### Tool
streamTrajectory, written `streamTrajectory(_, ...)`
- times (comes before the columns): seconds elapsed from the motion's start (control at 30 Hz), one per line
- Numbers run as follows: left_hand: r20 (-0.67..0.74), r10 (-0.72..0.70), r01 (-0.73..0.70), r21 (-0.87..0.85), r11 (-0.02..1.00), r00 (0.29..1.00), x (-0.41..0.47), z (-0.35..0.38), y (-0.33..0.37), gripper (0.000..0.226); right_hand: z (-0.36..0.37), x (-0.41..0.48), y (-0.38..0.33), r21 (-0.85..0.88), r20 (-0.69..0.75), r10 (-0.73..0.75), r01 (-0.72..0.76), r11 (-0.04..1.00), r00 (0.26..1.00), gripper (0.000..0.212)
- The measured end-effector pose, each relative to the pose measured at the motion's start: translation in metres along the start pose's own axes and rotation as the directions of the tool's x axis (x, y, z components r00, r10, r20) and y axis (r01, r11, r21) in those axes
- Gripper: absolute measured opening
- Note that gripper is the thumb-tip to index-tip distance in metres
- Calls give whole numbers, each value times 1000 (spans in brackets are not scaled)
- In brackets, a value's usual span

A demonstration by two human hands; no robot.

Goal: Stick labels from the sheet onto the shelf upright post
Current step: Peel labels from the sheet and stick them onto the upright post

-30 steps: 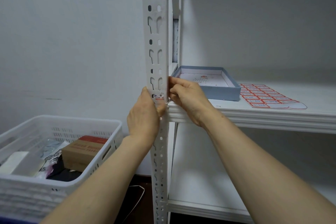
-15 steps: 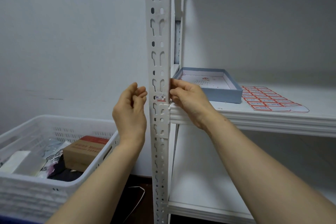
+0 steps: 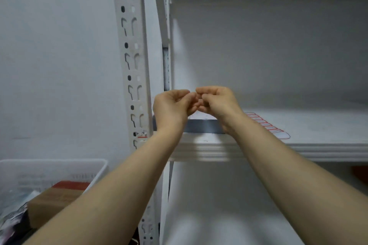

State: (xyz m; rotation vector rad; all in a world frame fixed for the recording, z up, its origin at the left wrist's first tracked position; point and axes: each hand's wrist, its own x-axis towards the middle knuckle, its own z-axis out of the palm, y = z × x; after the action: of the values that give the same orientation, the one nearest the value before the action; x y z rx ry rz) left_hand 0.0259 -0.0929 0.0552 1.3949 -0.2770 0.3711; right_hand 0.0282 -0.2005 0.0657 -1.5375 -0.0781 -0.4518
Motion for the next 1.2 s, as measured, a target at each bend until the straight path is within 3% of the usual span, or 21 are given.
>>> streamTrajectory(0.1, 58, -40, 28, 186, 982, 998, 21, 18, -4, 27, -15, 14, 3, -143, -33, -21, 16, 990, 999, 33)
streamTrajectory(0.23, 213, -80, 6, 325, 946, 974, 36, 32, -10, 17, -26, 32, 10, -365, -45, -105, 81, 927, 993, 28)
streamTrajectory(0.33, 226, -82, -38, 481, 876, 971, 40, 37, -14, 36, -31, 42, 13, -540, -39, -170, 122, 833, 985, 25)
streamTrajectory(0.43, 157, -49, -47, 551, 833, 986, 46, 35, -20, 39, -36, 48, 17, -583, -38, -140, 92, 807, 989, 35)
streamTrajectory(0.53, 136, -19, -65, 590, 805, 991, 47, 36, -20, 26, -40, 45, 18, -626, -37, -179, 117, 771, 983, 20)
streamTrajectory(0.6, 172, 22, -130, 655, 744, 985, 47, 37, -20, 39, -41, 40, 17, -698, -32, -203, 124, 706, 979, 15)
streamTrajectory(0.67, 195, 26, -160, 711, 685, 980, 44, 38, -19, 55, -43, 38, 17, -744, -9, -193, 122, 657, 981, 24)
streamTrajectory(0.73, 196, 25, -162, 721, 674, 980, 42, 37, -19, 51, -43, 35, 17, -732, 31, -177, 143, 666, 984, 33)
streamTrajectory(0.87, 225, 62, -213, 746, 631, 972, 34, 31, -22, 43, -38, 23, 19, -714, 105, -240, 241, 658, 965, 26)
streamTrajectory(0.97, 230, 265, -350, 666, 659, 937, 13, 19, -25, 44, -31, 8, 21, -673, 161, -336, 353, 650, 928, 33)
streamTrajectory(1.1, 119, 675, -602, 581, 548, 728, -21, -10, -35, 48, -14, -26, 27, -504, 79, -465, 438, 745, 882, 27)
streamTrajectory(1.13, 78, 715, -619, 572, 539, 694, -29, -19, -39, 51, -9, -34, 29, -459, 50, -448, 419, 783, 892, 27)
streamTrajectory(1.2, -62, 702, -574, 527, 627, 709, -41, -36, -46, 57, 4, -48, 34, -372, 31, -388, 370, 851, 921, 28)
